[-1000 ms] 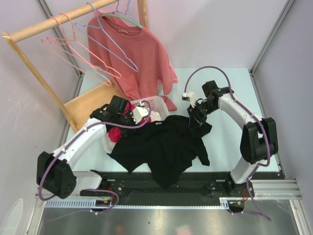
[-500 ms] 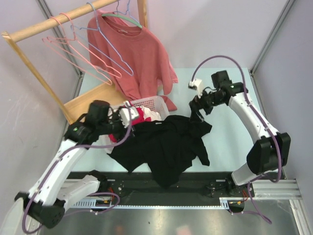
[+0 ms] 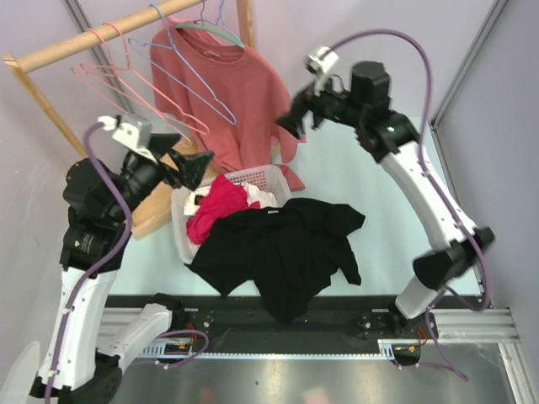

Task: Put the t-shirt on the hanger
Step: Pick up the hanger from the clothesline.

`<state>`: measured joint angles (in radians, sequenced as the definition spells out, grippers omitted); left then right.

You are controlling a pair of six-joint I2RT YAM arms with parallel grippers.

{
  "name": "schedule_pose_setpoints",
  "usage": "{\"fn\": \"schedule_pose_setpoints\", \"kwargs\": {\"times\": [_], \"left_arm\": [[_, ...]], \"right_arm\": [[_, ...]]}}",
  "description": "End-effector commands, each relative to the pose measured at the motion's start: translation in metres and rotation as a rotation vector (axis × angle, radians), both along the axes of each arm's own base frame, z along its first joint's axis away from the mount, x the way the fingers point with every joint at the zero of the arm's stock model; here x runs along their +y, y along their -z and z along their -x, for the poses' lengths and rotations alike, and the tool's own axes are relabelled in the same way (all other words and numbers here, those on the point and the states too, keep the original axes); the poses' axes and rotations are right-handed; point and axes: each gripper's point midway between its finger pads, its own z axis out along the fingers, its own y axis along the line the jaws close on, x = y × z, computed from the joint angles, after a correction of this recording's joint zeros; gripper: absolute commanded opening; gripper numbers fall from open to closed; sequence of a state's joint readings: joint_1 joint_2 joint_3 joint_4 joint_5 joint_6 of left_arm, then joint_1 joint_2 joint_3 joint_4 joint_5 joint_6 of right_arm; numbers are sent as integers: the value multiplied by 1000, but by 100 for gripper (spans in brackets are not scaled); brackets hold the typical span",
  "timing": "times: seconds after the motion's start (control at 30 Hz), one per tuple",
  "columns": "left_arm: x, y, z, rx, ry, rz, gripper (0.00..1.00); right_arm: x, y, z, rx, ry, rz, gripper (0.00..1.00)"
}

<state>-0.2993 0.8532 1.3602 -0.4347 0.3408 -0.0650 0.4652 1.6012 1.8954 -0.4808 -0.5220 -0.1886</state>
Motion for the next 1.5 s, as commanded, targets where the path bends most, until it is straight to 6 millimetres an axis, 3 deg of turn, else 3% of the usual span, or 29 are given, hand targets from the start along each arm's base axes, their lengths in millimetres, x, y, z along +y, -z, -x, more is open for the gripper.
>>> {"fn": "schedule_pose_setpoints", "kwargs": {"times": [0.0, 0.07, 0.1, 0.13, 0.2, 0.3, 0.43, 0.47, 0.6, 0.8, 0.93, 1.13, 1.17, 1.3, 1.47], "left_arm": [[24, -17, -11, 28, -96, 230, 95], [29, -16, -8, 17, -105, 243, 95], [35, -20, -4, -1, -127, 248, 96], [39, -19, -3, -3, -138, 249, 96], [47, -21, 2, -16, -173, 264, 98], [49, -19, 6, -29, -175, 276, 100], [51, -13, 3, -21, -188, 278, 100], [52, -13, 2, -21, -190, 276, 100], [50, -13, 2, -27, -181, 277, 100], [51, -12, -1, -27, -185, 265, 100], [51, -13, -1, -34, -185, 265, 100], [52, -13, -3, -38, -192, 260, 100], [53, -13, -4, -38, -194, 259, 100], [53, -13, -5, -38, -194, 256, 100], [53, -12, -7, -34, -196, 251, 100]], "right_arm": [[67, -47, -31, -140, 16, -107, 96], [94, -52, -30, -190, 8, -108, 96], [107, -43, -37, -189, 3, -99, 96], [112, -56, -38, -222, 11, -120, 96], [125, -57, -38, -231, -8, -134, 96], [148, -46, -37, -235, -39, -128, 95], [166, -15, -45, -205, -52, -90, 92], [168, -10, -48, -197, -46, -88, 92], [170, 5, -59, -182, -39, -78, 72], [173, 21, -70, -179, -32, -55, 51], [174, 28, -74, -174, -37, -46, 47], [175, 26, -70, -184, -56, -43, 14], [175, 24, -69, -189, -61, -46, 1], [173, 13, -65, -203, -70, -65, 0], [156, -20, -66, -213, -53, -157, 0]]}}
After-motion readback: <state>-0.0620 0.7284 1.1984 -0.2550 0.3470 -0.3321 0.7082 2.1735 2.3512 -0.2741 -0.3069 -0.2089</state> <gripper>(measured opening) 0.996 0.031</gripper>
